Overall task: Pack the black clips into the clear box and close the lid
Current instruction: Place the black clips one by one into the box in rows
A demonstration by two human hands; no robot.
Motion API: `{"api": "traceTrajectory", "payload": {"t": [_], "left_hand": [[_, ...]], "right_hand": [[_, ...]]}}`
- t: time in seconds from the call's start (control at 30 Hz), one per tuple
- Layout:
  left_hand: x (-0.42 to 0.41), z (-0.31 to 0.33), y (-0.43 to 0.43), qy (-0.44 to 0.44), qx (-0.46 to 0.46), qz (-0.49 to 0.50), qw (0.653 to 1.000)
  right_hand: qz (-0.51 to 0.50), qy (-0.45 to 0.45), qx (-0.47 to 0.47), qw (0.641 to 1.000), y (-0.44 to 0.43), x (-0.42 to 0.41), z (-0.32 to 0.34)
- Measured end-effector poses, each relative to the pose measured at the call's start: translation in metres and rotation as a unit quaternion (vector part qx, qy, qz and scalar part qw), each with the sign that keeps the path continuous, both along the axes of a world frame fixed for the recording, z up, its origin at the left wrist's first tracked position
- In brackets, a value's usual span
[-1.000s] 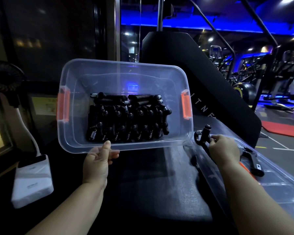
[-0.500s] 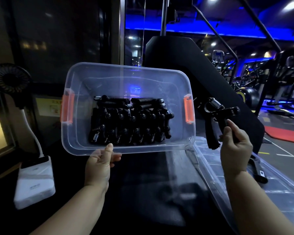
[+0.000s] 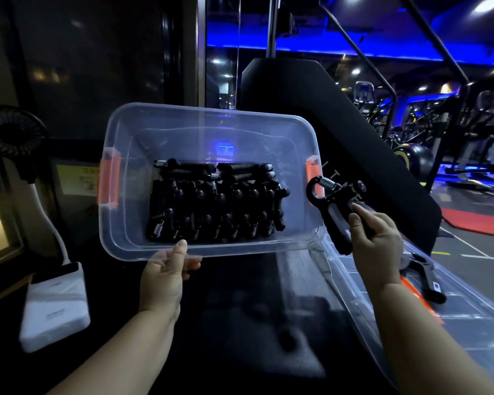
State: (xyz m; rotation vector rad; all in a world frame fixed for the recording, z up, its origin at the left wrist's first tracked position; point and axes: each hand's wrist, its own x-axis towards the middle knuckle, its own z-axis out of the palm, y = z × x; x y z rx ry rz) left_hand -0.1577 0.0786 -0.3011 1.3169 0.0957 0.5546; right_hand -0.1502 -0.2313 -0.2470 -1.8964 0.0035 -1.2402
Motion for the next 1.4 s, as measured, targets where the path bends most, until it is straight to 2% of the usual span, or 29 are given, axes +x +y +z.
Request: {"api": "traceTrajectory", "payload": {"t": [0.23,0.33,0.5,0.7,0.87,0.97,1.07,1.2,1.4], "left_hand": [[0.000,0.000,0.000,0.002,-0.002,-0.002,1.000],[-0.001,0.001,0.000,0.003,-0.002,-0.003,1.000],[-0.003,0.004,-0.001,0.002,-0.013,-0.002,1.000],[-0.004,0.004,-0.001,0.007,-0.016,-0.005,1.000],[-0.005,0.006,0.000,0.012,-0.022,-0.010,1.000],[-0.006,0.007,0.001,0.015,-0.024,-0.017,0.999],[-0.006,0.007,0.002,0.015,-0.028,-0.021,0.999],[-0.006,0.008,0.003,0.020,-0.028,-0.021,0.999],[-0.009,0.012,0.003,0.021,-0.042,-0.035,0.998]], "right_hand": [[-0.043,0.023,-0.012,0.999,0.003,-0.005,0.010],[-0.065,0.065,-0.051,0.994,0.007,-0.006,0.022],[-0.078,0.180,-0.144,0.970,0.014,-0.007,0.053],[-0.047,0.263,-0.250,0.931,0.021,0.003,0.063],[-0.062,0.303,-0.330,0.892,0.037,0.006,0.074],[-0.069,0.282,-0.349,0.891,0.049,0.006,0.080],[-0.040,0.197,-0.332,0.922,0.064,0.007,0.087],[0.001,0.142,-0.321,0.937,0.084,0.020,0.101],[-0.009,0.087,-0.412,0.907,0.110,0.052,0.118]]}}
